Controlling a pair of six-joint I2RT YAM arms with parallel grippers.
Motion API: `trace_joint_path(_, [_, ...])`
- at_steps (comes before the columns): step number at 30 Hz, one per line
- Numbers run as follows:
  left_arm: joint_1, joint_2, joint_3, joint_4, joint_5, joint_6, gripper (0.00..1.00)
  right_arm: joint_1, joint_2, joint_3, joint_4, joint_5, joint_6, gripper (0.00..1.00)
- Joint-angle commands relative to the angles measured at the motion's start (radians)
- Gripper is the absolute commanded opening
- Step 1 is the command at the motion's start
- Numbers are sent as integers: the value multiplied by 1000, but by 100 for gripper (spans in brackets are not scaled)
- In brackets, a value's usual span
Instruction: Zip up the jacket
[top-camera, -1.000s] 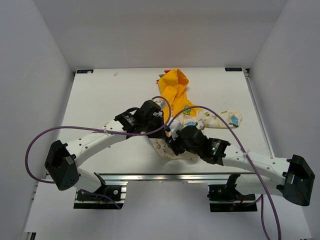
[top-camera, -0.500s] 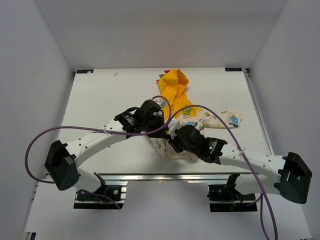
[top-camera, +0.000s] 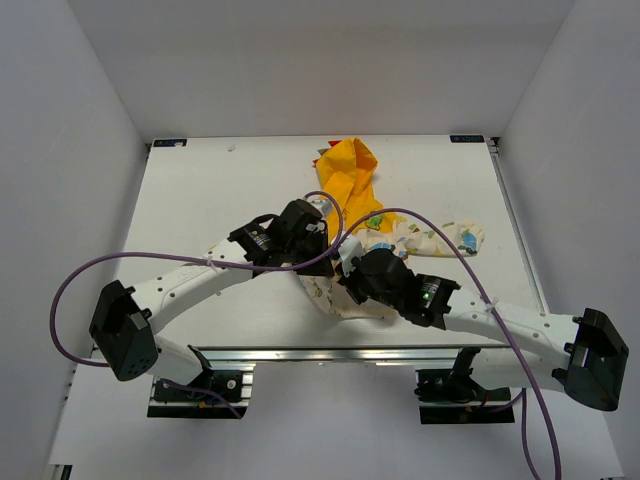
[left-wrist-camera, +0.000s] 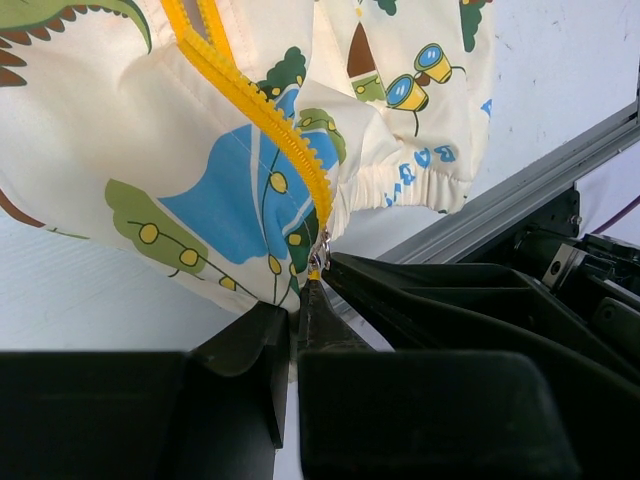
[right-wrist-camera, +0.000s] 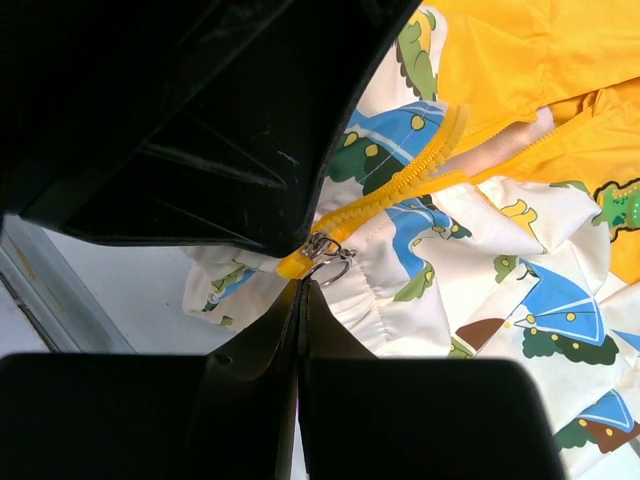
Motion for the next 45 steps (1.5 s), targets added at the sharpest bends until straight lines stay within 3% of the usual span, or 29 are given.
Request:
trace_joint_path(1, [-4,-28,21,13,2,16,0,2,-5,50,25,18,-11,0])
trace_joint_path(13, [-4,-10,11,-16,18,53,0,2,10,76,-4,160,-31,0])
trace_joint_path(19, [-6,-11,-2,-16,28,58,0,2,4,68,82,266,-14,0])
trace_joint_path(26, [-4,-16,2,-13,22,56,0,2,21,62,35,54,-72,0])
trace_joint_path(29, [-4,-15,5,-9,15,56,0,1,18,48,-2,38,-60,1])
trace_joint_path(32, [-4,-11,10,-12,10,61,0,2,-14,34,-24,3,-60,27])
trace_joint_path(35, [-6,-13,10,-6,13,71,0,2,-51,8,-12,-62,-85,41])
trace_joint_path(39, [-4,-11,13,-1,24,84,0,2,-19,16,16,-50,-79,46])
trace_joint_path(45, [-4,-25,10,-2,31,93,0,1,64,60,10,-14,-85,47])
